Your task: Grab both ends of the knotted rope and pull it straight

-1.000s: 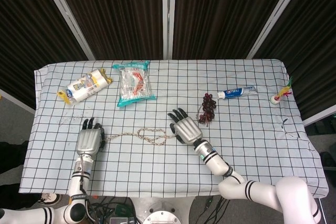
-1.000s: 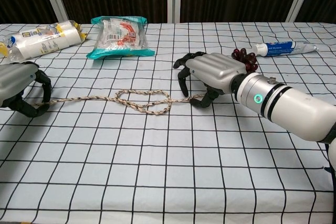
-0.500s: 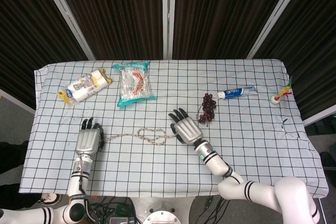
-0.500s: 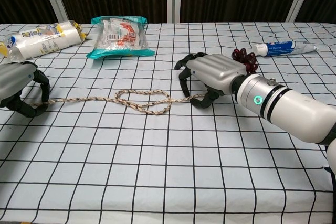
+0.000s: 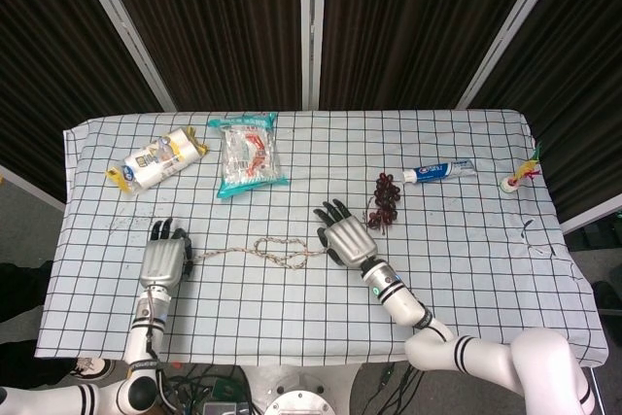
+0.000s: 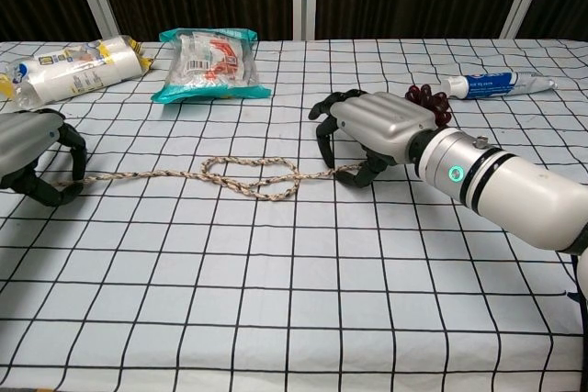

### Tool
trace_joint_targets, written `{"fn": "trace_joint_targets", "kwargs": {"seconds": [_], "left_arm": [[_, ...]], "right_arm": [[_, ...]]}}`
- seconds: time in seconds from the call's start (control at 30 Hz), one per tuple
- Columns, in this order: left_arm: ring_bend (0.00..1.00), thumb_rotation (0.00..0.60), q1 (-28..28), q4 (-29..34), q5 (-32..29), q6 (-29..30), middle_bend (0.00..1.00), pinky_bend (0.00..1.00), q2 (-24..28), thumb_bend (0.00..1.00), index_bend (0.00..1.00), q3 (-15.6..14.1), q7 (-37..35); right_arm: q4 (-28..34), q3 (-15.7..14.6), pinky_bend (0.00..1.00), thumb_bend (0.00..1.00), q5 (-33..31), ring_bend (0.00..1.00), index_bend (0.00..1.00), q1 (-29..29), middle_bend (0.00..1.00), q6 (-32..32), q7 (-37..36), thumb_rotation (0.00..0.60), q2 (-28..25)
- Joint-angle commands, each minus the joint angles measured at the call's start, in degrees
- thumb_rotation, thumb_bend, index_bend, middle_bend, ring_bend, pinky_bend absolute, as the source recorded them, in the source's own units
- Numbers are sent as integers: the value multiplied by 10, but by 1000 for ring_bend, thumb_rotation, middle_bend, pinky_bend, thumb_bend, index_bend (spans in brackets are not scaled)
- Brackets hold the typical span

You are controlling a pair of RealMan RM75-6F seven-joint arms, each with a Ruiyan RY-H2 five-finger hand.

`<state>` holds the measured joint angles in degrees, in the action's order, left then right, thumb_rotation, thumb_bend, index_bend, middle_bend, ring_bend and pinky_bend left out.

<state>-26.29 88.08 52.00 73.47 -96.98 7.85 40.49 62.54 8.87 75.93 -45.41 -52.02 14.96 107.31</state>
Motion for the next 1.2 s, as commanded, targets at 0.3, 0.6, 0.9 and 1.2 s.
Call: {"fn": "trace_joint_targets", "kwargs": {"seconds": [0.3, 0.6, 0.9, 1.2], "left_arm": [[0, 600, 0, 0, 1, 0, 262, 57, 0, 366, 582, 0, -2], [0, 600, 0, 1, 1, 0, 262, 57, 1, 366, 582, -1, -2], [0, 600, 0, 3, 2, 1, 262, 57, 4, 366, 582, 0, -3], [0, 600, 2, 6, 5, 2, 262, 57, 9, 366, 582, 0, -10]], "right_arm": [[-4, 1, 0, 304, 0, 0, 580, -1, 129, -1, 2, 600, 3], [-11, 2, 0, 344, 0, 0, 590, -2, 132, 0, 2, 600, 7], [-14, 1, 0, 366, 6, 0, 621, -2, 143, -5, -9, 600, 7], [7, 5, 0, 370, 17, 0, 637, 11, 150, -40, -20, 600, -3]]}}
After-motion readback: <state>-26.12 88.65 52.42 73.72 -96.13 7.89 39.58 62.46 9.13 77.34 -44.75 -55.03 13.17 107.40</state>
